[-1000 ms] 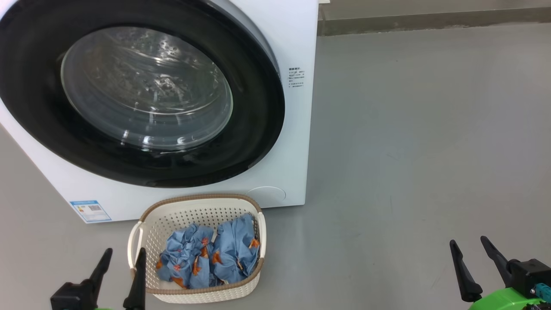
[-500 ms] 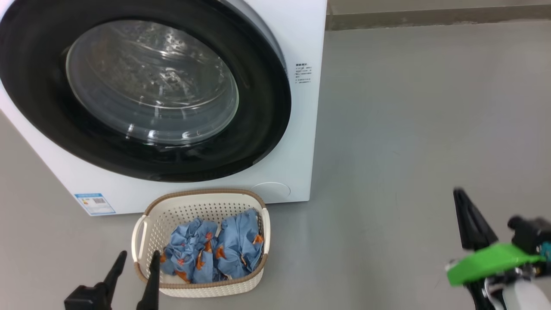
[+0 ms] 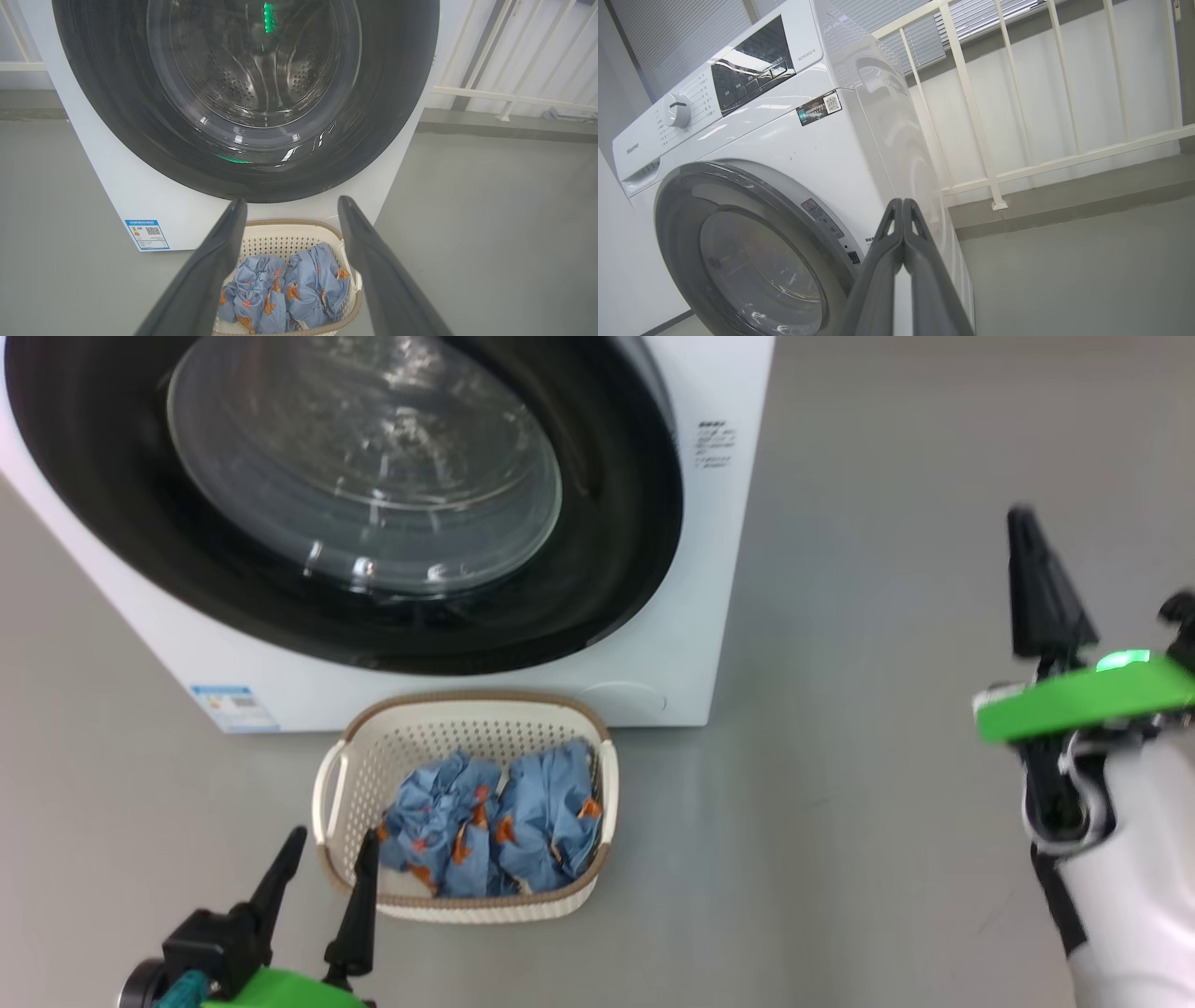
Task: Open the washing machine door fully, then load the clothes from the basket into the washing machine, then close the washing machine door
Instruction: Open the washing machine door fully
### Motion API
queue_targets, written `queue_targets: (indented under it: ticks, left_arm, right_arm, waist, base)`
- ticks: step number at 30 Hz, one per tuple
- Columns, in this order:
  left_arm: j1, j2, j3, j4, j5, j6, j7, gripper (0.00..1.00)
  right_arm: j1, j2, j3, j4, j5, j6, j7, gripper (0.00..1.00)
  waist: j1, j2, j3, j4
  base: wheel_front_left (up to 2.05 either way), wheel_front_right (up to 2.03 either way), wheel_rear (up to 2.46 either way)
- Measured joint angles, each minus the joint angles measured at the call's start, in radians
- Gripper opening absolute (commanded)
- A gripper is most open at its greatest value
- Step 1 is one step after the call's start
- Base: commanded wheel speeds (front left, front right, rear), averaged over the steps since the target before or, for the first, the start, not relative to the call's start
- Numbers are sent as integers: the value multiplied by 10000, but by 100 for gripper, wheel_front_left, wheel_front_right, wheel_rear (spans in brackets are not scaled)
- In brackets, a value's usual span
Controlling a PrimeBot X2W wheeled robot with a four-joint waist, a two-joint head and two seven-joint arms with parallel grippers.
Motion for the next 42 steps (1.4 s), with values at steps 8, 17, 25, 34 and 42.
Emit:
queue_targets:
  ticks: [8,17,25,34,42]
  left_arm:
    - [-631,-100,-301,-77,-128,0,-17,100]
    - [-1066,-257,-502,-102,-219,0,-25,100]
    - [-1591,-316,-677,-102,-313,0,-25,100]
    - [-1996,-403,-989,-88,-410,0,-25,100]
    - [-2337,-437,-1296,-90,-529,0,-25,100]
  right_arm:
    - [-1778,-380,305,362,2161,0,-73,0]
    - [-3242,-1260,1768,874,4941,0,270,0]
    - [-4249,-1960,2583,951,8101,0,2429,0]
    - [-5048,-2336,2861,1513,10100,0,4997,0]
    - [-5809,-2380,2648,2330,11028,0,6851,0]
  waist:
    - [0,0,751,517]
    - [0,0,1484,1057]
    - [0,0,2112,1388]
    - [0,0,2684,1746]
    - [0,0,3114,2055]
  base:
    - [0,0,0]
    - [0,0,0]
    - [0,0,0]
    - [0,0,0]
    - [0,0,0]
